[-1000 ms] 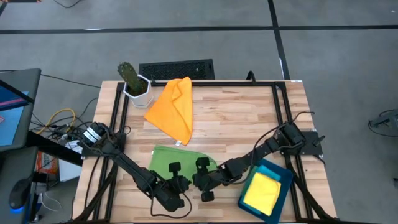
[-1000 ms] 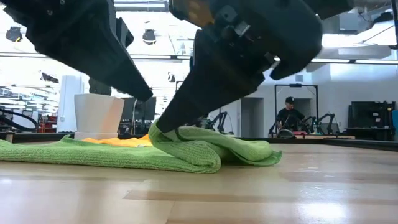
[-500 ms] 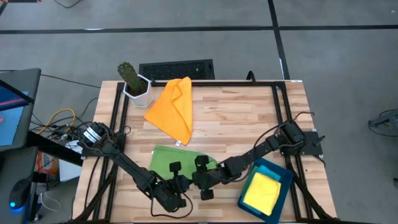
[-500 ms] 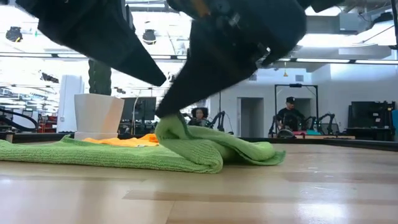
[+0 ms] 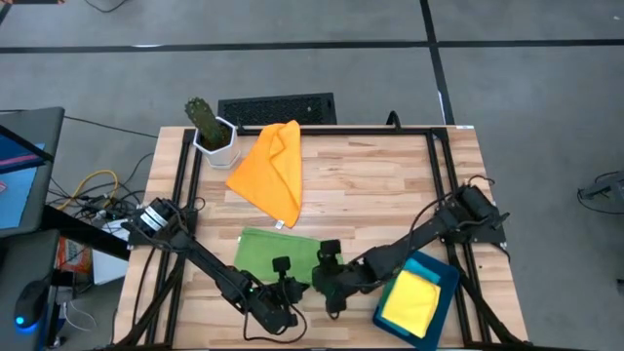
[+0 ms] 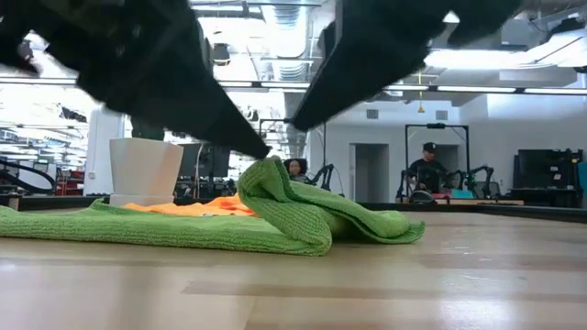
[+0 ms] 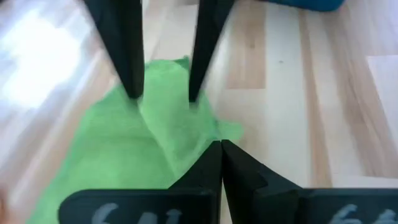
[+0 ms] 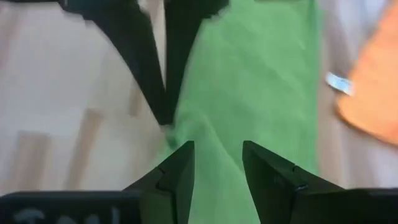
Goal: Fold microfiber towels
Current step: Fold the green microfiber towel
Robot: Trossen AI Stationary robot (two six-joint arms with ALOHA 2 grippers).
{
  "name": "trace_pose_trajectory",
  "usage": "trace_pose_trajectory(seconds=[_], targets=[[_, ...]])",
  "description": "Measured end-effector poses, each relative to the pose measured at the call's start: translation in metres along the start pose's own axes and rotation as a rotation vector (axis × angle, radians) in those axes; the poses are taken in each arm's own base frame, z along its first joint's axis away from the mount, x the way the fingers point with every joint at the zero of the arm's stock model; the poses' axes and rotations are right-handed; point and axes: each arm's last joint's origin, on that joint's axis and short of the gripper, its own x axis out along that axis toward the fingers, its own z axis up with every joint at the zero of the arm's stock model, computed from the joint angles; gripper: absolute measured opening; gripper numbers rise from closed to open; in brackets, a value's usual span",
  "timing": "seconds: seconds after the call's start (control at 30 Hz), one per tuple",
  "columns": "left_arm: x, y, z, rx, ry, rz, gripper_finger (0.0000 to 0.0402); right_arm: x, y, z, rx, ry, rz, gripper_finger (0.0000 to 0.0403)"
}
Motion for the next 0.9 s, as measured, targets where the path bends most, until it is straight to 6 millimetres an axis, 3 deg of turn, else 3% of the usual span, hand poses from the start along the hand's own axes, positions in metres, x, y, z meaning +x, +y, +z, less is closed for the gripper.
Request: trace_pose_trajectory(seconds=[0.1, 0.23, 0.47, 0.9], targets=[[0.007, -0.002, 0.0, -0.02, -0.013, -0.012, 0.0002, -0.012, 0.003, -0.002, 0.01, 0.027, -0.02, 0.016], [0.016, -0.003, -0.011, -0.01, 0.03, -0.012, 0.0002, -0.019, 0.009, -0.021, 0.006, 0.146, -0.071, 0.0159], [0.018, -0.003, -0.014, -0.023, 0.046, -0.018, 0.0002, 0.007, 0.017, -0.043, -0.011, 0.191, -0.079, 0.0159], [0.017, -0.003, -0.017, -0.037, 0.076, -0.019, 0.0002, 0.018, 0.012, -0.061, -0.031, 0.275, -0.077, 0.0159]])
